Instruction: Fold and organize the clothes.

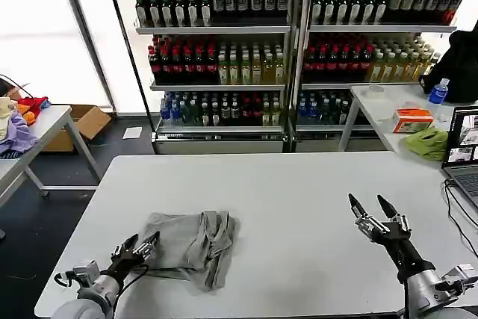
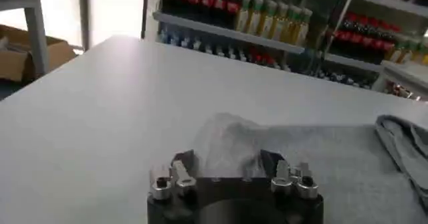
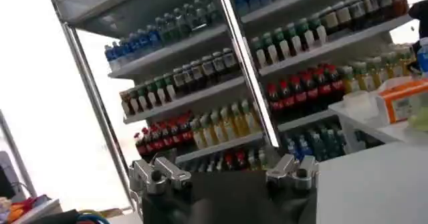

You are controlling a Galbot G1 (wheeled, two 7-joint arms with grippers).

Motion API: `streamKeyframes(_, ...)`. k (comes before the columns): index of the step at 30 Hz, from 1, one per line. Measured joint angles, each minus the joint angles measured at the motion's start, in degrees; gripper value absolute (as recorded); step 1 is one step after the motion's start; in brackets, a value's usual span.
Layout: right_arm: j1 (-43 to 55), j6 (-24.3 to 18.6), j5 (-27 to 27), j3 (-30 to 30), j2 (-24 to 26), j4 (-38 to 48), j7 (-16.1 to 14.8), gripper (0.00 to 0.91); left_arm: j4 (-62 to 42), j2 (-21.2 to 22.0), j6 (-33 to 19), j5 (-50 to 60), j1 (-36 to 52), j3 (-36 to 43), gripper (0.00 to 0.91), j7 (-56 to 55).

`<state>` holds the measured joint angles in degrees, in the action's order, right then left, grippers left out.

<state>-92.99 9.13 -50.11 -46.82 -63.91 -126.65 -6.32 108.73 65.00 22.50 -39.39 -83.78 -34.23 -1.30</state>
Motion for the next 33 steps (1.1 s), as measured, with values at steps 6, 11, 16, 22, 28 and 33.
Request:
streamKeyframes(6, 0.1, 0.1, 0.0, 0.0, -0.2, -0.2, 0.1, 0.907, 0.5, 0.9, -0.2, -0.4, 0.1, 0.9, 0.000, 0.0)
streamKeyframes(11, 0.1, 0.1, 0.0, 0.1, -0.4, -0.3, 0.2, 0.907, 1.2, 1.5, -0.8, -0.7, 0.7, 1.1, 0.000, -0.6)
streamKeyframes(16, 0.0, 0.0, 0.0, 0.1, -0.4, -0.4, 0.2, 0.907, 2.2, 2.5, -1.0, -1.5, 0.6, 0.1, 0.000, -1.8)
streamKeyframes(22, 0.2, -0.2, 0.0, 0.0, -0.4, -0.3, 0.1, 0.907, 2.9, 3.7, -1.1, -3.0, -0.9, -3.7, 0.010, -2.3)
streamKeyframes(28, 0.5, -0.4, -0.3, 0.2, 0.0, 0.0, 0.1, 0.907, 2.4, 2.6, -0.8, -6.0, -2.7, -10.6, 0.010, -2.2)
streamKeyframes(33, 1.0, -0.4, -0.4, 0.7, 0.1, 0.2, 0.1, 0.907, 1.6, -0.9, 0.0, -9.3, -3.5, -17.0, 0.010, -1.9)
